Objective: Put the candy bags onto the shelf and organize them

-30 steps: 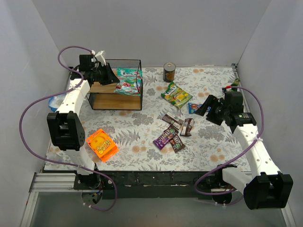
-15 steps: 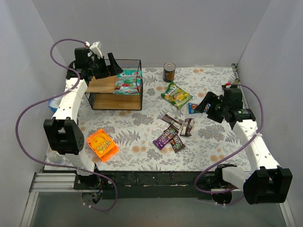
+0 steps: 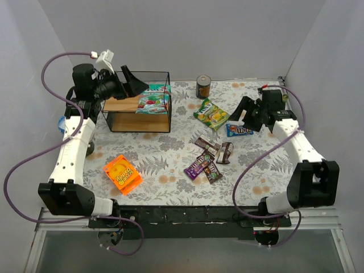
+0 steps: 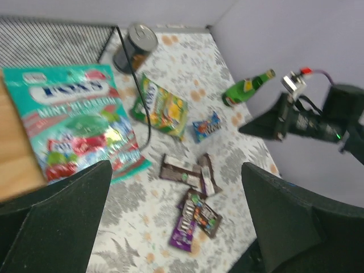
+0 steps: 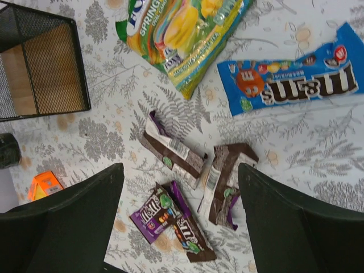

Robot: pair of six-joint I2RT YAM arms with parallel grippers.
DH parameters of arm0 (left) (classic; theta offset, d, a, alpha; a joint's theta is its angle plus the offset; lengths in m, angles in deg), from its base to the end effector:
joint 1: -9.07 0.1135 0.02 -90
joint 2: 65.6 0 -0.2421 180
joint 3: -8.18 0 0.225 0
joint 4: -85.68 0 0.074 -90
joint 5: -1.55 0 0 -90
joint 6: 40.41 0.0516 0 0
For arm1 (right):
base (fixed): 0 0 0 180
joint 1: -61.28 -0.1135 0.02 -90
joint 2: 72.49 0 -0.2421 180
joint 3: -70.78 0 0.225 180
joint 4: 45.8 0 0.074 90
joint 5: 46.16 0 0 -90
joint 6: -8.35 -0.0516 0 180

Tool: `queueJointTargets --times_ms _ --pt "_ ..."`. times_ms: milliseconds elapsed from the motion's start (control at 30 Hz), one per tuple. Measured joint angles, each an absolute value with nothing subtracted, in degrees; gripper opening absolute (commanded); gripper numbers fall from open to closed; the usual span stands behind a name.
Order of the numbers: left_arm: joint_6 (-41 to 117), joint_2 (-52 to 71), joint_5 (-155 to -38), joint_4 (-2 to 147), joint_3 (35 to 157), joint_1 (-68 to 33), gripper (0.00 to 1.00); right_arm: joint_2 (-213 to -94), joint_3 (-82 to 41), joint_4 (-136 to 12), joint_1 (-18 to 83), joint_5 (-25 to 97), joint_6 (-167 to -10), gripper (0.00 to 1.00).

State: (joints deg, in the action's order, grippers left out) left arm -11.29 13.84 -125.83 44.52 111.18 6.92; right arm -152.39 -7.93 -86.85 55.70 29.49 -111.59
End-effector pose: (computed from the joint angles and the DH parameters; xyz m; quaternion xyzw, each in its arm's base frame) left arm 0.2901 -0.0422 0.4067 -0.2099 0.7590 -0.5129 0.3418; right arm 0.2917 0.0413 0.2638 0.1420 0.8975 0.2313 0.3477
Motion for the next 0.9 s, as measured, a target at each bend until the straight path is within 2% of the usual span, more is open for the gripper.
queueJointTargets --times_ms 200,467,900 --pt "-13.98 5.73 -131.93 45.72 96.07 5.54 0.98 -167.29 -20.17 -85.01 55.48 26.8 -110.3 0.86" --pt "-13.89 -0.52 -133.2 44.54 83.99 -3.4 0.98 -182.29 -32.12 -85.5 55.0 26.15 -110.19 0.81" --pt "-27.57 2.73 -116.43 51.45 79.07 -16.97 0.98 -189.61 -33.04 -88.99 54.41 29.8 -111.08 0.75"
